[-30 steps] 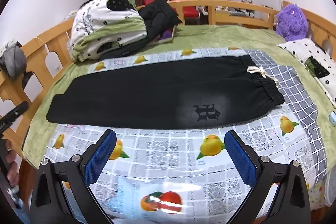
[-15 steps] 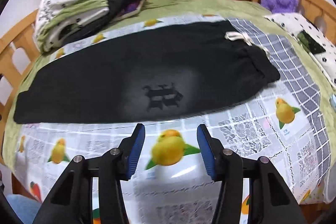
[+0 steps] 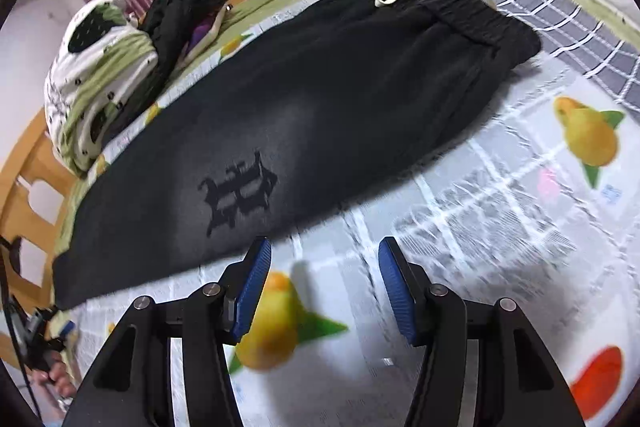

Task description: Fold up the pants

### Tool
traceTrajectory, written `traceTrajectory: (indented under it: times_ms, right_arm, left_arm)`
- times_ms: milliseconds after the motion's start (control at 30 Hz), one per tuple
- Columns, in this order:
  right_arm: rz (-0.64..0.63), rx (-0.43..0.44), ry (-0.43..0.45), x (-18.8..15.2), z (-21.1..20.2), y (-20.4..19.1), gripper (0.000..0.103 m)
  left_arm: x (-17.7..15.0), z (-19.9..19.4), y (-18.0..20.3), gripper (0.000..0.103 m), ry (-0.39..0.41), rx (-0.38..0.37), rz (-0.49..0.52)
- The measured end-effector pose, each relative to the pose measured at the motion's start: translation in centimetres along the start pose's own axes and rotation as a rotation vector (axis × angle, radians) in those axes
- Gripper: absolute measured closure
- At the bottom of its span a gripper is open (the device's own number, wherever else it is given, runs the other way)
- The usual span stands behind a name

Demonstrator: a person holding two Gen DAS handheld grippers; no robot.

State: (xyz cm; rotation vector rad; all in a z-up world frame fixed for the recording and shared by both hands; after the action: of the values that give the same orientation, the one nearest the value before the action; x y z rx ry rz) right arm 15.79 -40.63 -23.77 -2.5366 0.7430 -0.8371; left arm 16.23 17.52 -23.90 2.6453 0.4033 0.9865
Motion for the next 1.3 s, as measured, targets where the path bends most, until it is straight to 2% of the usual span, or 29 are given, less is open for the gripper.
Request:
traceTrajectory:
  times_ms: [67, 167, 233, 267, 300, 333, 400, 533, 700, 900, 1033, 1067, 1133, 1167, 1200, 1267, 1300]
  right_arm:
    - [0.019, 0.020, 0.001, 0.6, 0.8, -0.4, 0.045]
    - [0.035, 0.034, 0.017, 1.6, 2.1, -1.1, 0.045]
    - [0.034, 0.003, 0.029, 2.2, 2.7, -1.4, 0.059]
    - [0.026, -0.029, 0.036, 2.4, 2.9, -1.4, 0.078]
    - [0.021, -0.034, 0.041, 2.6, 2.9, -1.4, 0.085]
    - [0.020, -0.018, 0.053, 2.8, 2.6, -1.7, 0.088]
    - [-0.008, 0.000, 0.075, 3.7, 1.6, -2.6, 0.092]
    - [-0.089, 0.050, 0.141, 6.6, -1.2, -6.1, 0.093]
    - [-0.167, 0.093, 0.199, 11.7, -2.0, -10.6, 0.094]
    - [-0.237, 0.087, 0.238, 18.2, 1.9, -15.2, 0.095]
    - [-0.230, 0.051, 0.222, 21.5, 7.4, -17.1, 0.094]
    - [-0.218, 0.038, 0.206, 22.1, 9.1, -17.2, 0.092]
    - [-0.205, 0.011, 0.164, 22.5, 12.4, -17.2, 0.081]
    - [-0.211, -0.006, 0.145, 22.4, 13.4, -17.2, 0.068]
    - [-0.225, -0.027, 0.118, 22.0, 14.3, -17.1, 0.059]
    - [-0.247, -0.043, 0.101, 20.9, 14.7, -16.9, 0.059]
    - [-0.257, -0.043, 0.106, 20.1, 14.2, -16.7, 0.059]
  left_arm:
    - [0.5, 0.8, 0.3, 0.017, 0.002, -0.005, -0.005]
    - [1.2, 1.7, 0.5, 0.029, 0.007, 0.018, -0.018]
    - [1.8, 2.1, 0.2, 0.043, 0.005, 0.050, -0.049]
    - [2.2, 2.4, -0.1, 0.060, -0.004, 0.073, -0.056]
    - [2.3, 2.4, -0.5, 0.083, -0.019, 0.106, -0.055]
    - [2.6, 2.4, -0.8, 0.091, -0.033, 0.139, -0.047]
    - [3.8, 1.8, -0.8, 0.096, -0.020, 0.111, -0.035]
    - [8.0, -1.4, 0.7, 0.096, 0.092, 0.075, 0.035]
    - [14.2, -2.1, 3.6, 0.096, 0.186, 0.079, 0.130]
    - [21.3, 2.4, 6.5, 0.096, 0.272, 0.164, 0.234]
    - [23.9, 7.6, 7.1, 0.096, 0.257, 0.191, 0.221]
    - [24.2, 9.0, 7.0, 0.096, 0.247, 0.199, 0.218]
    - [24.6, 11.6, 7.1, 0.096, 0.222, 0.231, 0.216]
    - [24.6, 12.6, 7.1, 0.095, 0.193, 0.253, 0.219]
    - [24.4, 13.4, 6.9, 0.090, 0.161, 0.276, 0.228]
    - [23.7, 13.5, 7.2, 0.080, 0.144, 0.272, 0.260]
    - [23.4, 13.1, 7.5, 0.070, 0.149, 0.265, 0.276]
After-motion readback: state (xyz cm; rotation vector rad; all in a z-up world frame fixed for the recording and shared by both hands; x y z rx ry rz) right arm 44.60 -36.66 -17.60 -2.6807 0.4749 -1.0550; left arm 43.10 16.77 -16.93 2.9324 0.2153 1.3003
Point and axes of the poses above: each gripper's, at about its wrist camera, not at the fingertips, and z roughly the way its jaws point, y to its right, x to its top, the point moved 8 cm from there along z, roughly the way its jaws point, and after that the axes turned 10 degrees about z, right-handed, at the moved point
